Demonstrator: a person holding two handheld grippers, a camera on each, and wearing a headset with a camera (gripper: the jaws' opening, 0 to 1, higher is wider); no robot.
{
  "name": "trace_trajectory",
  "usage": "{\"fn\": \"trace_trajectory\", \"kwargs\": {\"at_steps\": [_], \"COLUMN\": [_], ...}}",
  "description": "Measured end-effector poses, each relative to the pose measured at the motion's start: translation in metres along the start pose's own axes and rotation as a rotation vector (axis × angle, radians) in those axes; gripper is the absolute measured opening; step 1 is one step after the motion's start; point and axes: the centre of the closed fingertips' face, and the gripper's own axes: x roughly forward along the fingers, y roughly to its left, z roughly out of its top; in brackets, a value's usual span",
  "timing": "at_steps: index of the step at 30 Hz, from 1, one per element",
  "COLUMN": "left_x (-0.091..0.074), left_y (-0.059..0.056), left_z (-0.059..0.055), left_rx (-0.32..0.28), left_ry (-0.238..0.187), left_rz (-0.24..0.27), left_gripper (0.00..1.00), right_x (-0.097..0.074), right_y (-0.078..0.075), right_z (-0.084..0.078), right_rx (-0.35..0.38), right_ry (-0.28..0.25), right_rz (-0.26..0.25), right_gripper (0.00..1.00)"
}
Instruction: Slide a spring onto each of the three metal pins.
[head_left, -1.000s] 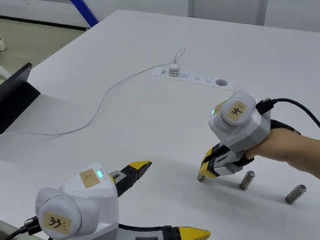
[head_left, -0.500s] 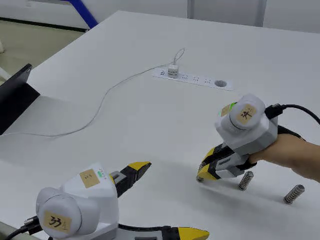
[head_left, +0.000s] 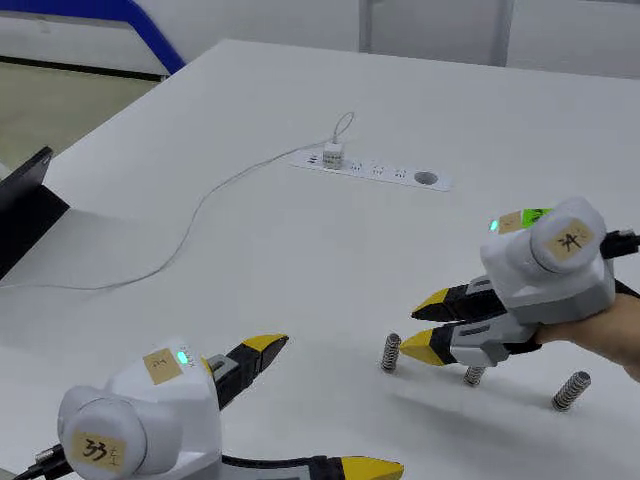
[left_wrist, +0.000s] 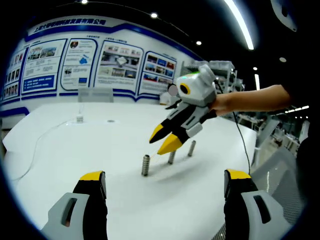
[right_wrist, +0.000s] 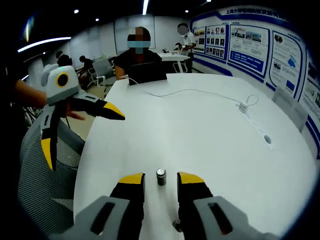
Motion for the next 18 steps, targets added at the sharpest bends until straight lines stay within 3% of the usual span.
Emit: {"fn": "trace_trajectory", "kwargs": {"at_steps": [5, 11, 14, 18], "left_x": [0.001, 0.001, 0.001, 0.001], "left_y": [0.000, 0.000, 0.000, -0.003], "left_z": [-0.002, -0.001, -0.002, -0.001], "left_rx": [0.004, -0.004, -0.005, 0.008], "left_ry": [0.011, 0.005, 0.009, 0.008], "left_rz": [-0.002, 0.000, -0.003, -0.007], "left_gripper": [1.00, 1.00, 1.00, 1.00], "right_x": [-0.021, -0.052, -0.066, -0.083], "right_y": [-0.001, -0.015, -0.022, -0.022], "right_z": [-0.001, -0.002, -0.013, -0.021], "right_rx": [0.044, 0.109, 0.129, 0.161], "right_ry": [-0.071, -0.179, -0.207, -0.251], "right_rz": [-0.033, -0.144, -0.194, -0.235], "right_gripper": [0.33, 0.41, 0.50, 0.53]}}
